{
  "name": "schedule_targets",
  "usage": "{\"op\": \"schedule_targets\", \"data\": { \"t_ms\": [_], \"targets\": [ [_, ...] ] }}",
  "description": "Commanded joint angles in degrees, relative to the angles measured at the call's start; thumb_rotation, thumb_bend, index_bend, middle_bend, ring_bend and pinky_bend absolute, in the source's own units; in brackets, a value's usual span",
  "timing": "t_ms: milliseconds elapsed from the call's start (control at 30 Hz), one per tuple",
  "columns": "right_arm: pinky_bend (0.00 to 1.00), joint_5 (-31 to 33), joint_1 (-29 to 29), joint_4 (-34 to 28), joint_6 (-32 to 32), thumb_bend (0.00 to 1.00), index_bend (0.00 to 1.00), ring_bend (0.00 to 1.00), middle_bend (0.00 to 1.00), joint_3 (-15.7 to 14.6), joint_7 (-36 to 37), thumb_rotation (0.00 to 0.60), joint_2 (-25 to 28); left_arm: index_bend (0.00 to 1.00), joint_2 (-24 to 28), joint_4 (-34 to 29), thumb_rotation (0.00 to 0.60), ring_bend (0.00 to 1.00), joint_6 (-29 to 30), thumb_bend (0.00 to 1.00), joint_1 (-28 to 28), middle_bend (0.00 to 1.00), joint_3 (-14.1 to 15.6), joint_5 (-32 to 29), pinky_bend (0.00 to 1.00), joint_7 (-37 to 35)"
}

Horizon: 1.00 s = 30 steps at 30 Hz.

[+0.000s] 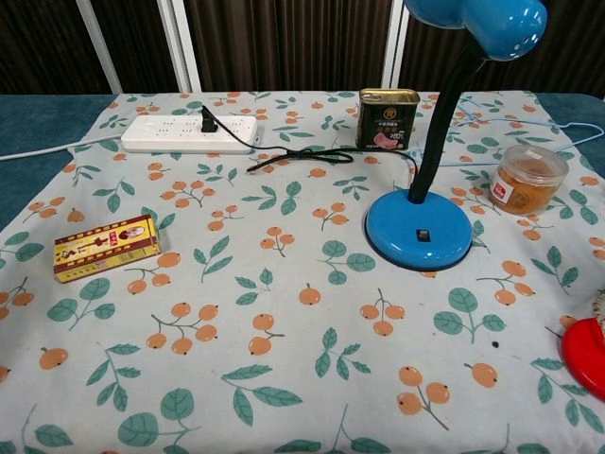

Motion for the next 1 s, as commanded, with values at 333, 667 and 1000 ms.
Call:
{"op": "schedule_targets", "data": {
  "t_ms": [333, 667, 1000],
  "targets": [
    [0.56, 4.2, 8.5, -2.3, -13.7, 0.37, 0.02, 0.75, 0.62, 1.4, -3.6, 0.6, -3.8, 0.14, 0.3, -0.3, 0.6, 0.06, -0.6, 0.36, -0.1, 0.07, 0.0, -0.6, 0.1, -0.3],
    [0.68, 10.5, 13.2, -4.2, -21.4, 0.39, 0.01, 0.76, 0.64, 2.3, -9.4, 0.6, -8.6, 0.14, 0.5, -0.5, 0.6, 0.06, -0.9, 0.36, -0.2, 0.07, 0.0, -0.8, 0.1, -0.9],
    [0.76, 16.9, 17.0, -3.5, -24.8, 0.39, 0.01, 0.77, 0.64, 3.9, -14.6, 0.6, -12.3, 0.14, 0.7, -0.6, 0.6, 0.06, -1.3, 0.36, -0.3, 0.07, 0.1, -1.0, 0.1, -1.1]
  ]
}}
